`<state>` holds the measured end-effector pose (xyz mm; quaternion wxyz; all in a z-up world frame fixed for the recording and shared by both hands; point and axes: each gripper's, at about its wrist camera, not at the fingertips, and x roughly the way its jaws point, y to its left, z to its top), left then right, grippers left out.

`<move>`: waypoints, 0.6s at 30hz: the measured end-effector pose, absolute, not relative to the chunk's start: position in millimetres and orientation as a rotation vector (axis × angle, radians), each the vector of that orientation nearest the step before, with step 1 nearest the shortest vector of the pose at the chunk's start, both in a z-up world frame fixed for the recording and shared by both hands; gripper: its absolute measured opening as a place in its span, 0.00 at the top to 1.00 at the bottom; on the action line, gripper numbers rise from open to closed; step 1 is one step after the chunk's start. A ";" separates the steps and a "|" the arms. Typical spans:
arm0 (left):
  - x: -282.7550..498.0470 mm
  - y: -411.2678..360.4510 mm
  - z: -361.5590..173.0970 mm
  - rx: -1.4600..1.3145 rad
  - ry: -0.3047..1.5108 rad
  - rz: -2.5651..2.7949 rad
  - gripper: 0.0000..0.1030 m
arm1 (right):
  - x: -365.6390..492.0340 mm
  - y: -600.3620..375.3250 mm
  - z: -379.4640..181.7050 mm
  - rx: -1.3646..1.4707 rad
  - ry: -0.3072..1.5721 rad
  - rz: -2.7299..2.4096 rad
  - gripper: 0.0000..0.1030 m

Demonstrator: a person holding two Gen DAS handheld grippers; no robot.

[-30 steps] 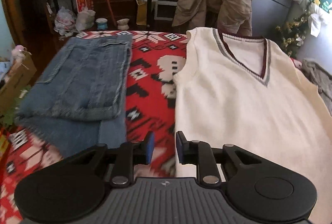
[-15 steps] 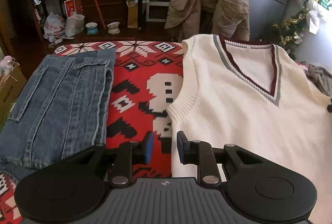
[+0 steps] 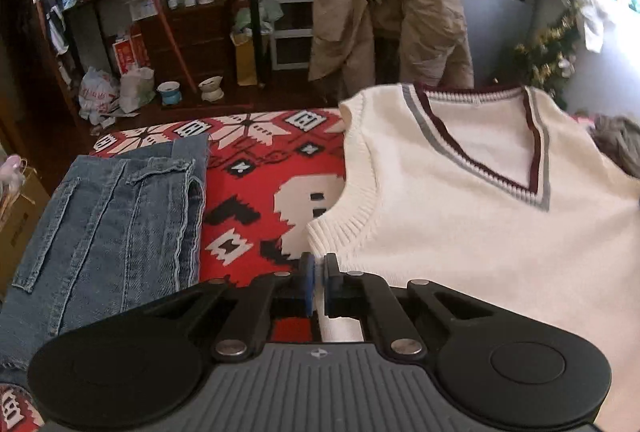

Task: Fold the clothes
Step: 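Smooth the sweater's body with both grippers and open them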

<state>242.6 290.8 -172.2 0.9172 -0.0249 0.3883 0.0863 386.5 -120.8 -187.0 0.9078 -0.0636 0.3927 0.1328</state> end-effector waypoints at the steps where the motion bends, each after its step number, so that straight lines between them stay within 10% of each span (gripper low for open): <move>1: 244.2 291.9 -176.6 -0.057 0.816 0.177 0.95 | 387.8 -121.2 -189.2 -0.129 0.818 0.275 0.95; 9: 228.4 295.7 -155.2 -0.081 0.762 0.225 0.61 | 376.4 -142.1 -172.5 -0.036 0.755 0.300 0.74; 18: 171.2 251.5 -137.4 -0.095 0.752 0.085 0.62 | 289.5 -150.1 -144.8 -0.075 0.731 0.416 0.84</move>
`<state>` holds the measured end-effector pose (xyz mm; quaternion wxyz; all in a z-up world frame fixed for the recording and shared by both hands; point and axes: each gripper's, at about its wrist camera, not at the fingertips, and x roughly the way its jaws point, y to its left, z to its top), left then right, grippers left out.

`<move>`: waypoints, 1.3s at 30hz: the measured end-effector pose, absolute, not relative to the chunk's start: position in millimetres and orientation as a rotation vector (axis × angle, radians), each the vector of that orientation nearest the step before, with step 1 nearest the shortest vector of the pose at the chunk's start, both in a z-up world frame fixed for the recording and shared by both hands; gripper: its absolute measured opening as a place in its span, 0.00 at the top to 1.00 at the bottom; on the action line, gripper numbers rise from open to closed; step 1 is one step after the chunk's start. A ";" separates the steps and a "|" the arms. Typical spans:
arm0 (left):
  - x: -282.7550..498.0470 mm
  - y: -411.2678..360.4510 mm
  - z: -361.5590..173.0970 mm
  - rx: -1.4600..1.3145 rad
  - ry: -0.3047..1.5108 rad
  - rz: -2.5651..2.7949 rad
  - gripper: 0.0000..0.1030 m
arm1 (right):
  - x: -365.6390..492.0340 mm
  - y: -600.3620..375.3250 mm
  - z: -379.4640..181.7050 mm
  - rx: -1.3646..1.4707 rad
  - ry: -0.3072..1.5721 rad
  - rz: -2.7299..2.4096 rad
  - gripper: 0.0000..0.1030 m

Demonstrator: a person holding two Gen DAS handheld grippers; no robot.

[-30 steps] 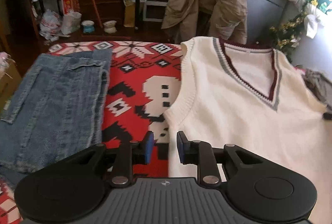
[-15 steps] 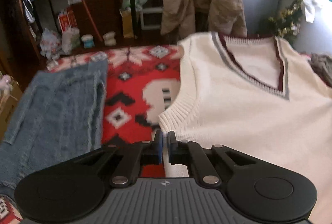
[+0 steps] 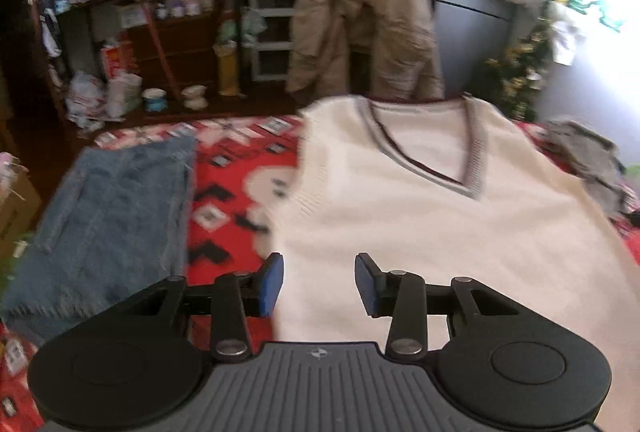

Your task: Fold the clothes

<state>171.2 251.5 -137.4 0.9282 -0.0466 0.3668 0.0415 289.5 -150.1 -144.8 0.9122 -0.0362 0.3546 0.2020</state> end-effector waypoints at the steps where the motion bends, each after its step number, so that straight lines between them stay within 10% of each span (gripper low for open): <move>1: 165.2 244.5 -140.1 -0.097 0.757 0.071 0.63 | 279.2 -147.8 -149.1 -0.084 0.745 0.427 0.84; 23: 10.1 188.2 -178.5 -0.031 0.878 0.016 0.70 | 114.9 -193.2 -185.4 -0.141 0.818 0.389 0.80; 33: 6.9 176.2 -172.4 -0.106 0.884 0.103 0.69 | 85.0 -177.9 -171.5 -0.163 0.796 0.371 0.55; 39: 15.9 165.5 -174.0 -0.149 0.892 0.127 0.67 | 96.3 -135.8 -155.6 -0.118 0.787 0.333 0.21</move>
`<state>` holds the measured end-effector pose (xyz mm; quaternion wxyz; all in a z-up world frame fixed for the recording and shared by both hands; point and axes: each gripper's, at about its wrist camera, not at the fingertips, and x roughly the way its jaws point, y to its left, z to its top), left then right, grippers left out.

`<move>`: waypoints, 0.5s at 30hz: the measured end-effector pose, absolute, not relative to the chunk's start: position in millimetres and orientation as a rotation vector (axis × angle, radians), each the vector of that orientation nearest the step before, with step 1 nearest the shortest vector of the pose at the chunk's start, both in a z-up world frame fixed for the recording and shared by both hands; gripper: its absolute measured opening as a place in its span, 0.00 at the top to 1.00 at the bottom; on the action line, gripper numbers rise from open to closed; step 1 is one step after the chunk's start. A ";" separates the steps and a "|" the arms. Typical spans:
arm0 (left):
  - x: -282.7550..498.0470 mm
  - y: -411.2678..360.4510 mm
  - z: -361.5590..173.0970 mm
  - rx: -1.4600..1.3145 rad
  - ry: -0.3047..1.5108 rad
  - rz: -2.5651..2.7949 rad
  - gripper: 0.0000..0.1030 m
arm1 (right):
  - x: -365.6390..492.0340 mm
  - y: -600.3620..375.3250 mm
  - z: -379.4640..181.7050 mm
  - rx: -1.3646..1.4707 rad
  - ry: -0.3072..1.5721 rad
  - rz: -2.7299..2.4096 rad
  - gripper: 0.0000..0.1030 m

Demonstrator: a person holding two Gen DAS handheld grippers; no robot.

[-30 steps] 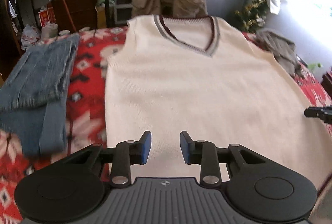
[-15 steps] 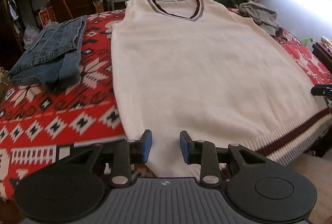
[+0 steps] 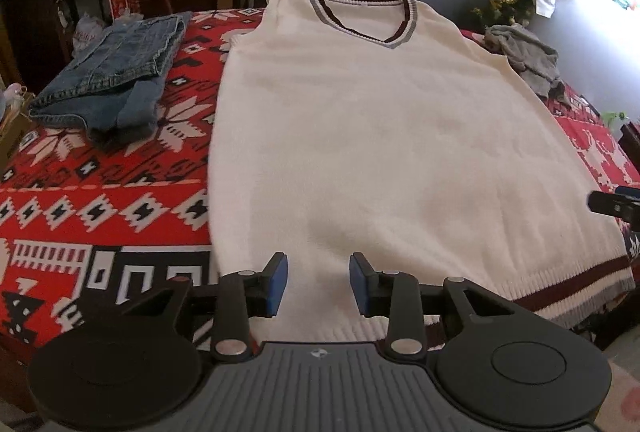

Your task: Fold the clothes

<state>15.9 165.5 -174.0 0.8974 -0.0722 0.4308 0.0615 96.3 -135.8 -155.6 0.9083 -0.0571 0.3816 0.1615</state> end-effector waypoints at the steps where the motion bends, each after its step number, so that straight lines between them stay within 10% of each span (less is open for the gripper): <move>1: 16.9 164.6 -174.8 -0.150 0.896 0.135 0.67 | 97.2 -126.4 -154.8 -0.115 0.793 0.322 0.16; 15: 12.3 160.8 -176.6 -0.154 0.892 0.137 0.58 | 67.6 -61.6 -197.5 -0.137 0.800 0.263 0.01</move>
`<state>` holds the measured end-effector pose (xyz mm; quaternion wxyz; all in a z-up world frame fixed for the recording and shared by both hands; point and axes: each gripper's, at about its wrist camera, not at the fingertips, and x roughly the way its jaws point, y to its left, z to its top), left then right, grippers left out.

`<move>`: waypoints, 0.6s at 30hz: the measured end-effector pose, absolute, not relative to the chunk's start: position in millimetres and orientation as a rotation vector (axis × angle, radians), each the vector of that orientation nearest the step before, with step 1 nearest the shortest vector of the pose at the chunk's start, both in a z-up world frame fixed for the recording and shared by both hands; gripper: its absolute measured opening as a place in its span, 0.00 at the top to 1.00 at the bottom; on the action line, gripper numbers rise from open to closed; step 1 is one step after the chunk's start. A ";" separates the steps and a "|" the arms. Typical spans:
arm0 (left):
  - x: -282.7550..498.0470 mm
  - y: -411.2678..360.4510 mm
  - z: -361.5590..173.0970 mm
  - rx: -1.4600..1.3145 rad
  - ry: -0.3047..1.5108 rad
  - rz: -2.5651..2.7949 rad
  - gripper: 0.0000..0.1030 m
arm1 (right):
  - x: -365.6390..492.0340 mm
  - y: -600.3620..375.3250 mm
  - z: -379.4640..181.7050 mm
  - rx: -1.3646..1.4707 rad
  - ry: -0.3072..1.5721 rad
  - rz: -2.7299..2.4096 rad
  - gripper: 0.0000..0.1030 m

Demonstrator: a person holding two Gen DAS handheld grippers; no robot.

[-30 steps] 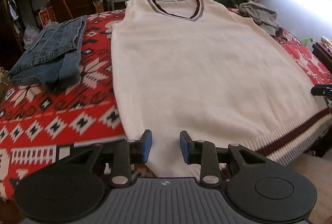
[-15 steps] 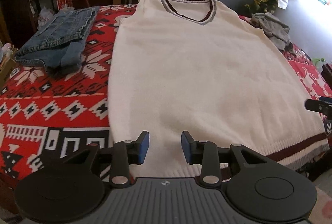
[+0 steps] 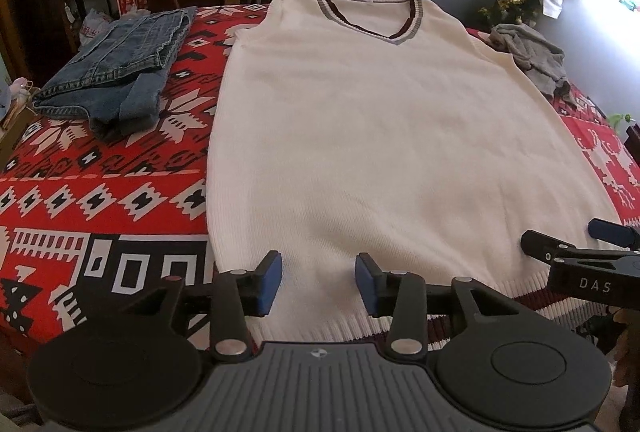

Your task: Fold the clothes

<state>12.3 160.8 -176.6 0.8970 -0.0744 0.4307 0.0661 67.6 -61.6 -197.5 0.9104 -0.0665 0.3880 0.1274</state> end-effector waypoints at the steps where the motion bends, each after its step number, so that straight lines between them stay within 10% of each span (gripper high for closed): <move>1: 12.4 160.4 -176.7 -0.154 0.892 0.135 0.58 | 66.8 -61.2 -197.3 -0.137 0.798 0.263 0.01; 18: 22.5 161.8 -169.5 -0.150 0.869 0.127 0.63 | 72.6 -66.6 -200.5 -0.133 0.790 0.268 0.01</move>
